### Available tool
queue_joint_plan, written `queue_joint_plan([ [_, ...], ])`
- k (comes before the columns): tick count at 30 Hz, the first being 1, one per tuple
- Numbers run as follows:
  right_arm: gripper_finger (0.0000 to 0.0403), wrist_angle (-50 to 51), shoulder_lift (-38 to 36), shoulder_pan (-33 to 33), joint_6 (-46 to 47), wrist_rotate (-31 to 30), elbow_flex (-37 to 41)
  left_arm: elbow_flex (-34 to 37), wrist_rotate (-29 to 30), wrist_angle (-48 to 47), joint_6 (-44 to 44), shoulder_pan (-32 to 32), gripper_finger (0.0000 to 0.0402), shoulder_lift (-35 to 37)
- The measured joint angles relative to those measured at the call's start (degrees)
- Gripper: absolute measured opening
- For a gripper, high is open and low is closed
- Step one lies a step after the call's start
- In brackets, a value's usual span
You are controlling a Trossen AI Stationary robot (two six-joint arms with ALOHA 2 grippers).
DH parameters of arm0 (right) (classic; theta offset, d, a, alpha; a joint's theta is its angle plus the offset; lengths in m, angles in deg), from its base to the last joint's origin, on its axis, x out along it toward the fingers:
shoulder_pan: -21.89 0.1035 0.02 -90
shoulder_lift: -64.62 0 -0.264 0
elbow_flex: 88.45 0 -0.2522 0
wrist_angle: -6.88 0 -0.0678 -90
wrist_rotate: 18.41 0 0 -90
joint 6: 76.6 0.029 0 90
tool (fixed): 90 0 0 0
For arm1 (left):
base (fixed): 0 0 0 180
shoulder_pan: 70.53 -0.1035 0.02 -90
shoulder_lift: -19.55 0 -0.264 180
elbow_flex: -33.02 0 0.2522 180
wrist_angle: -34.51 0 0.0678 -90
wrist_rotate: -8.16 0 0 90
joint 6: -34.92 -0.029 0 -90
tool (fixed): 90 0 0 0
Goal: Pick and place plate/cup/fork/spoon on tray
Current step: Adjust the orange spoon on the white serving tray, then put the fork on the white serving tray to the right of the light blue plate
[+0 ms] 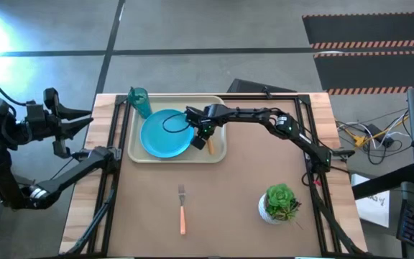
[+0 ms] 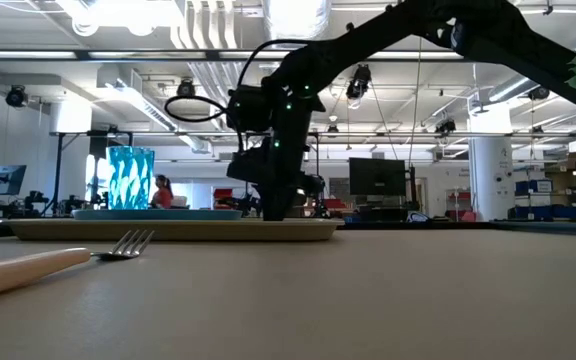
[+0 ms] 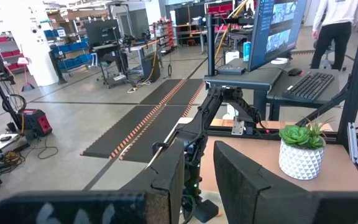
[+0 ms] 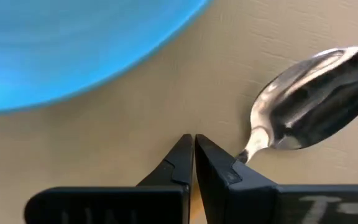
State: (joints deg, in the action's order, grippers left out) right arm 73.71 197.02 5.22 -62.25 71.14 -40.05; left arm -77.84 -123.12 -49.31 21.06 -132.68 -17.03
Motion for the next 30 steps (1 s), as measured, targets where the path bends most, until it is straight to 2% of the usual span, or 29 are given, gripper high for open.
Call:
queue_joint_plan([
  [9,0.0009,3.2,-5.0,1.4,0.4,0.4,-3.8,0.0,0.0,0.0,0.0,0.0,0.0070,0.0],
  [11,0.0009,4.7,-7.3,2.5,2.1,2.4,-4.4,0.0,0.0,0.0,0.0,0.0,0.0070,0.0],
  [16,0.0009,5.4,-13.6,8.2,5.2,6.4,-4.4,0.0,0.0,0.0,0.0,0.0,0.0070,0.0],
  [24,0.0009,4.8,-17.6,15.6,8.5,6.7,-4.4,0.0,0.0,0.0,-0.3,0.0,0.0070,0.0],
  [27,0.0009,0.6,-17.4,16.8,8.8,6.8,-4.4,0.0,0.0,0.0,-0.3,0.0,0.0070,0.0],
  [30,0.0009,-5.6,-17.1,17.2,9.7,12.7,-4.4,0.0,0.0,0.0,-0.3,0.0,0.0070,0.0],
])
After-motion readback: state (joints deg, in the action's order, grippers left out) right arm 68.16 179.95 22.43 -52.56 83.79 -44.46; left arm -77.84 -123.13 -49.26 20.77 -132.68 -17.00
